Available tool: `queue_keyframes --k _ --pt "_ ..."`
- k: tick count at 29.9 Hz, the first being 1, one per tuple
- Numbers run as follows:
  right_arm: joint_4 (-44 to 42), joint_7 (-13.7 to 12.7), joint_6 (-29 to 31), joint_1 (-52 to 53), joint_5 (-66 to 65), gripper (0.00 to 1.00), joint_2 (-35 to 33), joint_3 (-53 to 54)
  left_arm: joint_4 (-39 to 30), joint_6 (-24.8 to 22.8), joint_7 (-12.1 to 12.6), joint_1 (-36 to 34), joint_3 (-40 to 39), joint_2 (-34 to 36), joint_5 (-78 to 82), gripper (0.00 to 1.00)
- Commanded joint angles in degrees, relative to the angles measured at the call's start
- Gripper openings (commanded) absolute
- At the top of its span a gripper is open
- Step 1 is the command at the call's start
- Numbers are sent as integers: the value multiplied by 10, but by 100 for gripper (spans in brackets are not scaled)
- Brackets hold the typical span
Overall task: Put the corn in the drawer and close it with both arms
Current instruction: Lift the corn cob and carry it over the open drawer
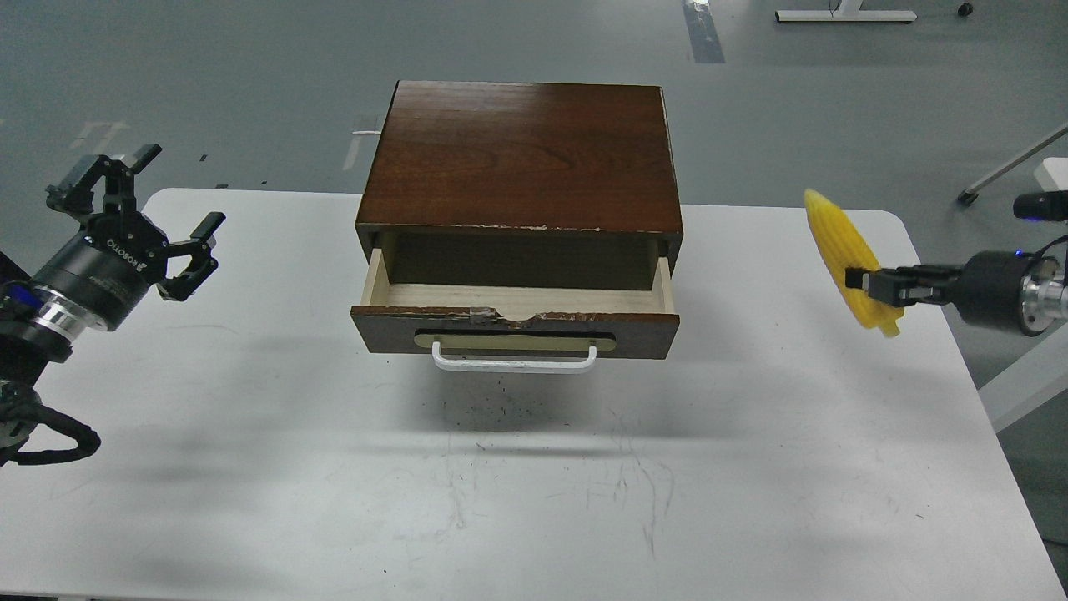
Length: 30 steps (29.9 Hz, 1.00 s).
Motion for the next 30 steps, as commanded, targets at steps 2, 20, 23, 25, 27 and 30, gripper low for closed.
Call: queue_keyframes --k 2,20,23,25,27,30 --pt "26 0 18 110 -3 20 3 -23 -7 0 0 -1 0 0 0 98" --pt "33 0 24 410 -20 20 351 -249 -25 0 0 0 -14 23 0 98" --pt "33 0 23 413 -23 20 385 -255 -25 0 0 0 -14 22 0 98" --pt "33 0 20 413 -27 20 406 -261 -25 0 0 0 -14 23 0 98" --pt "33 0 7 413 -34 20 424 -272 -25 0 0 0 -14 24 0 98" --pt "32 0 -18 413 -42 20 443 -297 -25 0 0 0 -14 26 0 98"
